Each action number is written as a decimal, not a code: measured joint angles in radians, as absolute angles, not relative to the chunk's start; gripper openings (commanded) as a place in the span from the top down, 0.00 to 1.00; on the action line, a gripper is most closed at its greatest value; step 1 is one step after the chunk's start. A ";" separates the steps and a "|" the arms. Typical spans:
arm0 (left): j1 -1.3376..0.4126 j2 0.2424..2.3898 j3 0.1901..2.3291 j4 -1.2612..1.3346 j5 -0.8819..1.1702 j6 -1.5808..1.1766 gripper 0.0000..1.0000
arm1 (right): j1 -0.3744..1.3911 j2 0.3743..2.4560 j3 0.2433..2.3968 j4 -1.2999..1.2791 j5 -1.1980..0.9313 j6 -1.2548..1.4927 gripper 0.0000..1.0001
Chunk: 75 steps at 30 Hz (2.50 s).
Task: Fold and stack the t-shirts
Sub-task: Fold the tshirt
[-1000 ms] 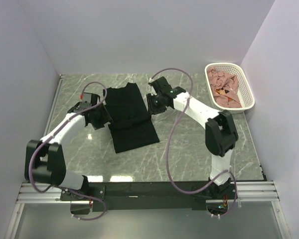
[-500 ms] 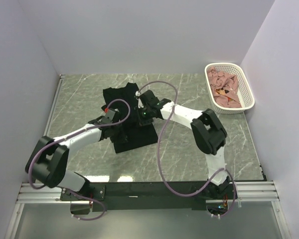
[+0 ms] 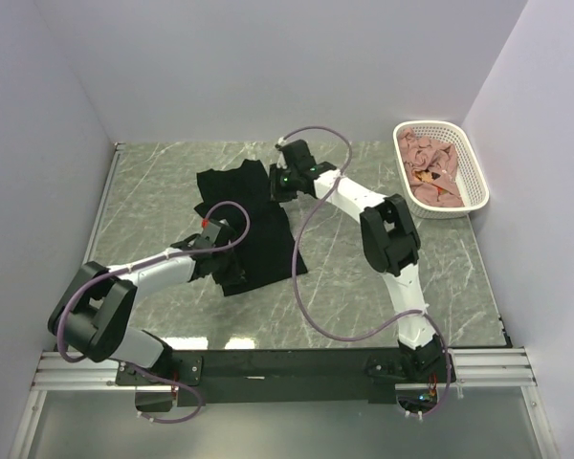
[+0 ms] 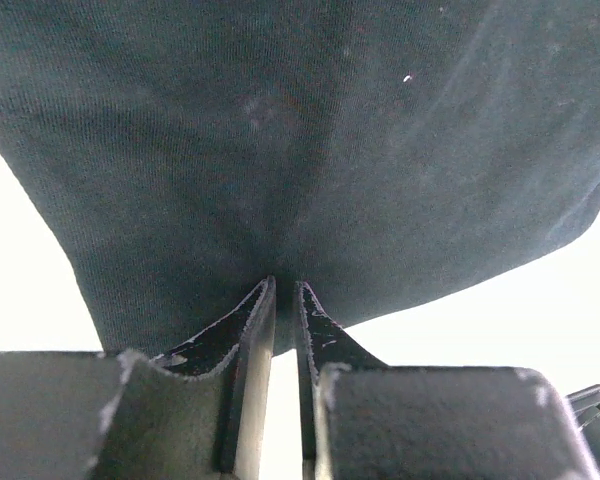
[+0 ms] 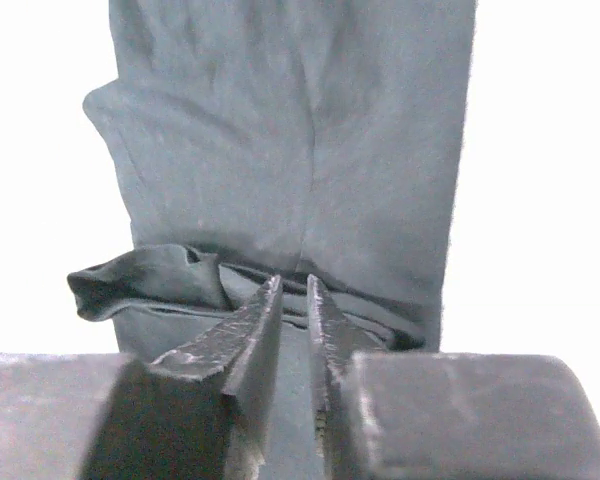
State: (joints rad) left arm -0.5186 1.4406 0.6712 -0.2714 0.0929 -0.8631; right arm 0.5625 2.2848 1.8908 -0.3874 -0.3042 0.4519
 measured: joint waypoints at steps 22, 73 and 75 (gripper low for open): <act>-0.522 1.350 0.603 -0.313 0.091 -0.889 0.79 | 0.574 1.863 0.890 0.131 -0.635 0.635 0.69; -0.347 1.016 0.467 -0.430 0.074 -1.147 0.86 | 0.427 1.753 0.722 0.368 -0.855 0.760 0.66; -0.326 1.121 0.521 -0.391 0.086 -1.108 0.87 | 0.427 1.784 0.809 0.366 -0.862 0.754 0.66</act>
State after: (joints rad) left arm -0.3256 1.1213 0.5205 -0.3912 0.0860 -1.1080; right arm 0.4274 1.7840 0.8093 0.3660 -0.8623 0.7544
